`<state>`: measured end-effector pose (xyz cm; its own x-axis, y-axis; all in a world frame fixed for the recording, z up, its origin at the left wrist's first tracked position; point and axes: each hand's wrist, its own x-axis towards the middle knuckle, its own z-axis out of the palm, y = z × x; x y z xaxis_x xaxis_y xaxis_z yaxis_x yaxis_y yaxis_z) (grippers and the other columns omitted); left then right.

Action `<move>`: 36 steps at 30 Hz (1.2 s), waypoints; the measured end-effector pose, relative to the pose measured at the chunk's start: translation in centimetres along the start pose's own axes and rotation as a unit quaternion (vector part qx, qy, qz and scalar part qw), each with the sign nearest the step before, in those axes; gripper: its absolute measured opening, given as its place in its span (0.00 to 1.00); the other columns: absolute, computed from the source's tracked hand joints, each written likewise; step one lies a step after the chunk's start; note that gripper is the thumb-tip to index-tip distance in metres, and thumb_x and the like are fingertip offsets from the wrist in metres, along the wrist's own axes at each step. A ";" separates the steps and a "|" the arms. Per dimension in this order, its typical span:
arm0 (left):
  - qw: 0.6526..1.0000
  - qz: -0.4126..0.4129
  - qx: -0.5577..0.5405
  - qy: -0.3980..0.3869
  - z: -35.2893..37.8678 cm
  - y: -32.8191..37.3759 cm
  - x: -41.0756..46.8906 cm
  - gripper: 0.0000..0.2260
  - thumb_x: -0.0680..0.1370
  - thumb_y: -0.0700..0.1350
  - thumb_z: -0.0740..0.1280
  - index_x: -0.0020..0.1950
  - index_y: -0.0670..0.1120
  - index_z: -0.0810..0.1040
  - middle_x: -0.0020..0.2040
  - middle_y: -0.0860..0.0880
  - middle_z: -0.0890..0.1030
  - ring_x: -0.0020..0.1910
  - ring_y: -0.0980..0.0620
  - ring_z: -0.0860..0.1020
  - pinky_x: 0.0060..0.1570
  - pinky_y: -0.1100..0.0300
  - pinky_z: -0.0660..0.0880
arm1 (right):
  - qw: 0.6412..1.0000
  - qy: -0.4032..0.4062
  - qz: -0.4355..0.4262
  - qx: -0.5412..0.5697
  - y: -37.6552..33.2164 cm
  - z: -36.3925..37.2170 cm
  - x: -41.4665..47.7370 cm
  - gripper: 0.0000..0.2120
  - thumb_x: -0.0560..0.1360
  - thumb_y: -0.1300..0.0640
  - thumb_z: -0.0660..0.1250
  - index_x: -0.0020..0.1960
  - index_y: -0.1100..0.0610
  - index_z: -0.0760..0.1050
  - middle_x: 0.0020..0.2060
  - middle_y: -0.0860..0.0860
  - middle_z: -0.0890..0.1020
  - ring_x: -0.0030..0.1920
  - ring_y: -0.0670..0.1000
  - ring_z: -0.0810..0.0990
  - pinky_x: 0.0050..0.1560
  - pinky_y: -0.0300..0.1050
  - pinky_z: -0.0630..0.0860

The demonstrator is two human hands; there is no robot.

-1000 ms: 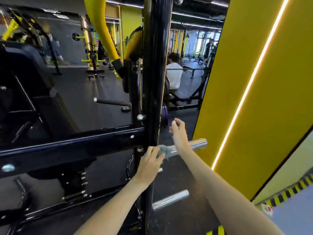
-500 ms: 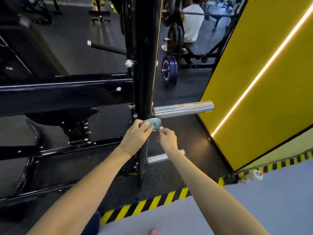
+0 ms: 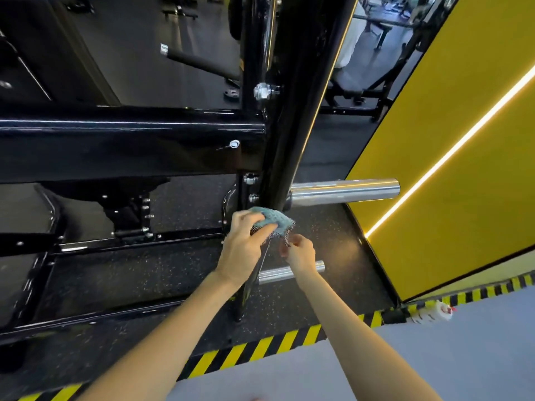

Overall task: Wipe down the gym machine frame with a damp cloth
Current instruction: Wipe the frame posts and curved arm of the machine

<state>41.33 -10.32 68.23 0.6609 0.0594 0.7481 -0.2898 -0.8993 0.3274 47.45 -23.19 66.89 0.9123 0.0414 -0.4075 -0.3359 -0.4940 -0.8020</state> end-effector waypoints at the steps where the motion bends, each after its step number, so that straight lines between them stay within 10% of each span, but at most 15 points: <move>1: 1.000 -0.003 -0.002 0.024 -0.2 0.1 0.7 0.08 0.72 0.36 0.67 0.48 0.38 0.84 0.53 0.46 0.70 0.53 0.45 0.69 0.49 0.55 0.77 | 1.000 -0.001 -0.002 -0.003 0.0 0.3 0.1 0.09 0.77 0.66 0.59 0.49 0.57 0.76 0.42 0.53 0.80 0.40 0.51 0.76 0.36 0.40 0.72; 7: 0.998 -0.051 0.004 -0.048 0.3 0.8 -1.1 0.08 0.74 0.40 0.67 0.49 0.39 0.84 0.54 0.48 0.69 0.54 0.49 0.68 0.40 0.54 0.81 | 0.999 -0.011 -0.052 -0.013 -1.8 1.4 -1.2 0.11 0.74 0.68 0.60 0.52 0.60 0.78 0.42 0.54 0.81 0.40 0.52 0.78 0.40 0.46 0.74; 13: 0.994 -0.104 -0.011 0.006 -3.9 4.8 6.1 0.18 0.79 0.55 0.56 0.58 0.46 0.79 0.58 0.54 0.69 0.57 0.61 0.65 0.52 0.81 0.58 | 0.988 0.019 -0.151 -0.041 -6.2 -1.3 -4.1 0.11 0.76 0.63 0.58 0.49 0.63 0.79 0.42 0.56 0.80 0.45 0.57 0.77 0.43 0.46 0.71; 20: 0.995 -0.050 0.014 0.083 -9.6 8.7 14.7 0.15 0.74 0.37 0.58 0.52 0.38 0.83 0.51 0.39 0.77 0.54 0.49 0.66 0.45 0.59 0.73 | 0.967 0.070 -0.246 0.005 -14.0 -7.0 -8.5 0.13 0.78 0.59 0.58 0.54 0.59 0.79 0.47 0.56 0.83 0.48 0.58 0.80 0.46 0.49 0.76; 30: 0.980 -0.044 -0.010 0.196 -15.2 12.7 25.2 0.18 0.77 0.44 0.55 0.53 0.39 0.82 0.52 0.43 0.74 0.53 0.54 0.66 0.49 0.71 0.63 | 0.947 0.042 -0.311 0.067 -20.2 -10.4 -11.1 0.12 0.78 0.63 0.58 0.59 0.56 0.75 0.45 0.49 0.77 0.41 0.46 0.76 0.41 0.41 0.71; 36: 0.996 -0.085 -0.004 0.039 -10.6 8.4 15.0 0.13 0.78 0.50 0.63 0.57 0.42 0.77 0.53 0.54 0.67 0.49 0.63 0.68 0.47 0.79 0.63 | 0.967 0.034 -0.251 0.035 -16.6 -9.2 -9.8 0.13 0.77 0.64 0.58 0.59 0.59 0.76 0.53 0.58 0.80 0.53 0.58 0.78 0.48 0.46 0.73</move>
<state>41.49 -12.37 88.27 0.6455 0.2437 0.7238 -0.1839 -0.8702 0.4570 46.26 -23.34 88.23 0.9770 0.2019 0.0683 0.1400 -0.3664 -0.9199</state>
